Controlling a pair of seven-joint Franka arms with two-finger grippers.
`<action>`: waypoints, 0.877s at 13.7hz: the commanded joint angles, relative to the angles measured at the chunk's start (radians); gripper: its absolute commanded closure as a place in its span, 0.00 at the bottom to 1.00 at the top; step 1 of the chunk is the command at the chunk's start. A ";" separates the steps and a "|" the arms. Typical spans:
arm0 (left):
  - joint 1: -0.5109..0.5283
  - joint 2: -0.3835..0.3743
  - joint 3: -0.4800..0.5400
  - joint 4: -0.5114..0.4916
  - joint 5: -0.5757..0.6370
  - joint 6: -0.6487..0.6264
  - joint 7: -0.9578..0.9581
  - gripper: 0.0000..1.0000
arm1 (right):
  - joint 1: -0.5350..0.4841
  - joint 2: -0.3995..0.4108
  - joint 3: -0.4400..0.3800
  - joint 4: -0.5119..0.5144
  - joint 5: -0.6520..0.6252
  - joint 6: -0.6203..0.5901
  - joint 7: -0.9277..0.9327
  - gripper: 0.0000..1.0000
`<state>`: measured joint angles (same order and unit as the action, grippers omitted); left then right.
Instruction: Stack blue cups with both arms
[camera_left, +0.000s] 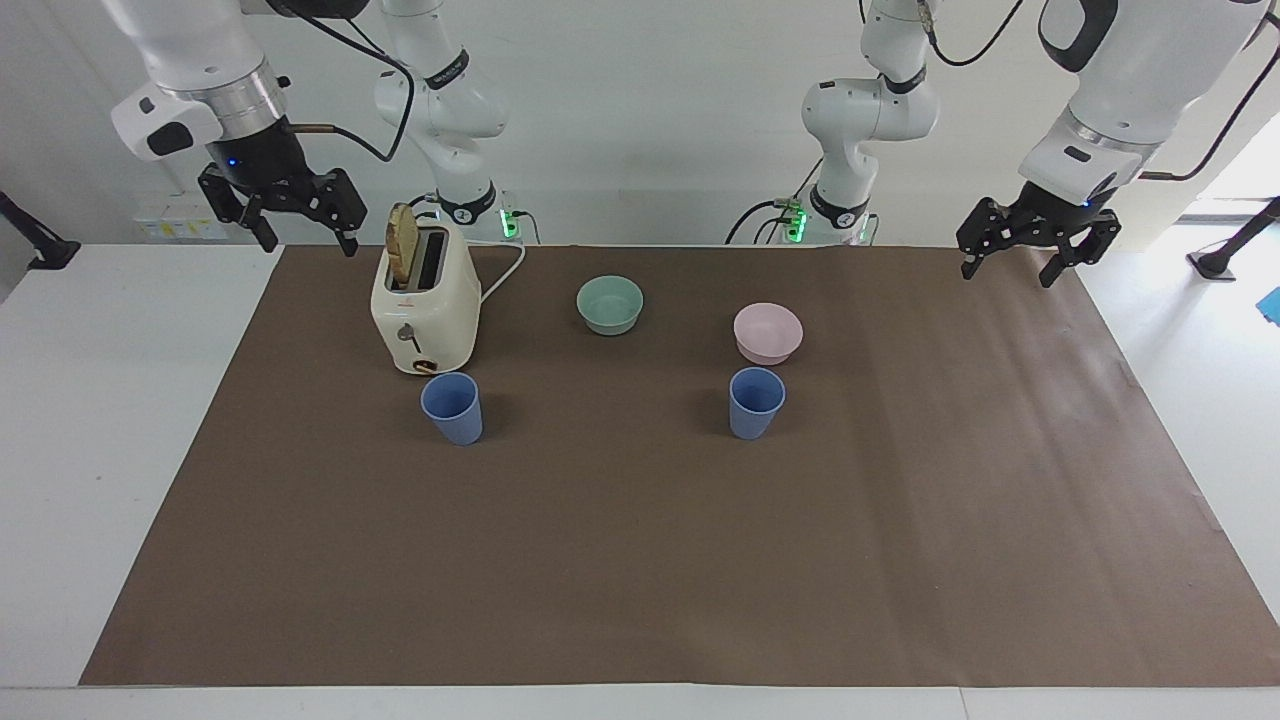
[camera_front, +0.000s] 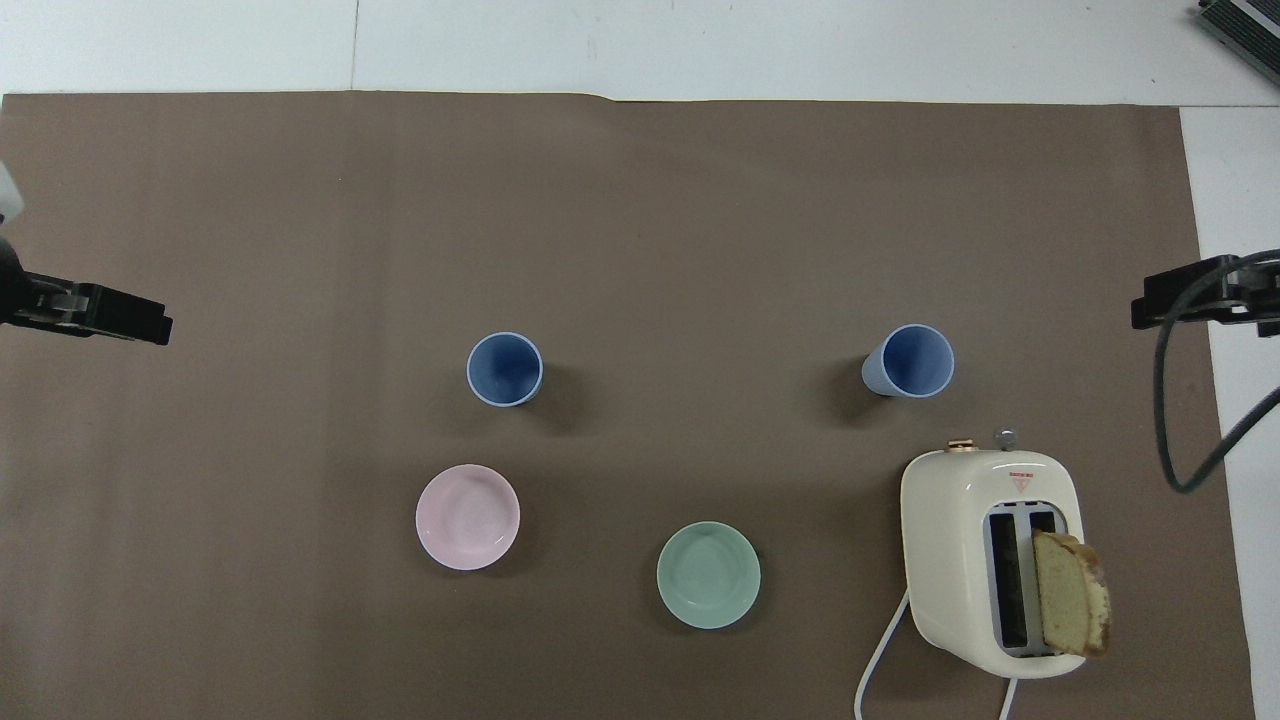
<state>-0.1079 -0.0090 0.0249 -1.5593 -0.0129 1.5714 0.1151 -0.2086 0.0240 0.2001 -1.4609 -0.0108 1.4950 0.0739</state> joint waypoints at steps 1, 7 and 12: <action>0.011 0.006 -0.002 0.015 0.010 -0.031 0.003 0.00 | -0.003 -0.032 0.002 -0.166 0.034 0.152 0.006 0.00; 0.016 -0.006 0.001 0.018 0.010 -0.034 0.001 0.00 | 0.037 0.079 0.004 -0.383 0.034 0.439 0.009 0.00; 0.016 -0.022 0.003 0.016 0.010 -0.044 0.000 0.00 | 0.057 0.143 0.002 -0.470 0.035 0.550 0.010 0.00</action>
<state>-0.1002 -0.0245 0.0315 -1.5537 -0.0129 1.5543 0.1151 -0.1514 0.1649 0.2023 -1.9028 0.0046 2.0225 0.0763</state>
